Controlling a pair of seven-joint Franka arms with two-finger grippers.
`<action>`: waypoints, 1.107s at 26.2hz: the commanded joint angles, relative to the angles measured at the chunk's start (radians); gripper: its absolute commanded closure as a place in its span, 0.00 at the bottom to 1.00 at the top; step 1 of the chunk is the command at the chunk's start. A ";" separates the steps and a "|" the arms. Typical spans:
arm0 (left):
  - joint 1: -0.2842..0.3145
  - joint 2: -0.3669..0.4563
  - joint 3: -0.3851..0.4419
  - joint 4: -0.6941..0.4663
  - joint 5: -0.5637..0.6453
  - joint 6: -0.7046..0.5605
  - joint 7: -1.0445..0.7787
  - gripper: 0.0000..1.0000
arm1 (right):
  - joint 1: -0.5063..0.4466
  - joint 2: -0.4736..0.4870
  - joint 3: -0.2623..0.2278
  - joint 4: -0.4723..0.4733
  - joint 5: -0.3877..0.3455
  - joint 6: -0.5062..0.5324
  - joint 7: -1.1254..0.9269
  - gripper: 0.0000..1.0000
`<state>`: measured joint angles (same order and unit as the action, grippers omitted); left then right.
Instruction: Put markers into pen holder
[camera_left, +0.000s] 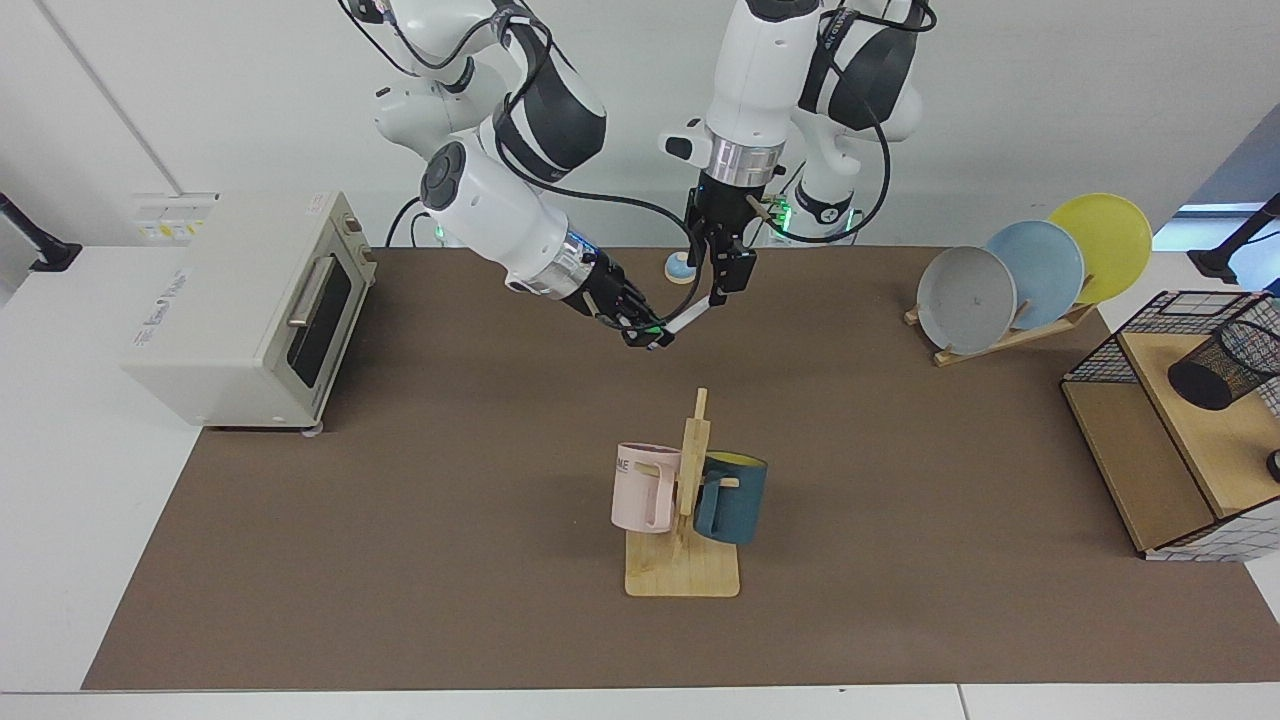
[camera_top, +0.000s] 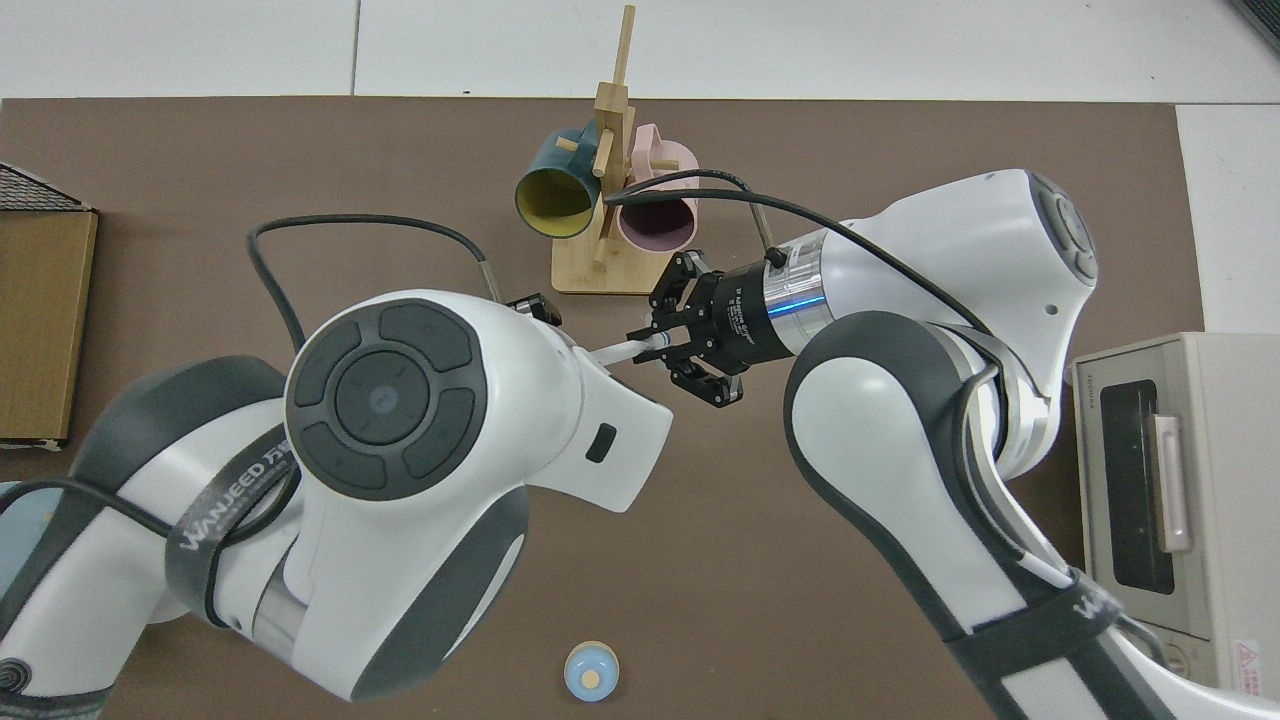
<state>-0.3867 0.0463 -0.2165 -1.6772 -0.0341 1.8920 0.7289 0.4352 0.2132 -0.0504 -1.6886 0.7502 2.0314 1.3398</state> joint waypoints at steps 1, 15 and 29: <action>-0.001 -0.002 0.006 -0.007 0.000 0.022 0.026 0.81 | -0.015 -0.040 0.001 -0.026 -0.009 -0.031 -0.027 1.00; 0.005 -0.002 0.006 -0.007 0.000 0.006 0.021 1.00 | -0.015 -0.047 0.001 -0.037 -0.018 -0.031 -0.036 1.00; 0.097 -0.014 0.020 0.005 0.002 -0.154 0.055 1.00 | -0.041 -0.071 -0.003 -0.062 -0.218 -0.051 -0.085 0.00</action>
<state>-0.3465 0.0503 -0.1968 -1.6770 -0.0315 1.8203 0.7405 0.4323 0.1755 -0.0603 -1.7150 0.6154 1.9961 1.3228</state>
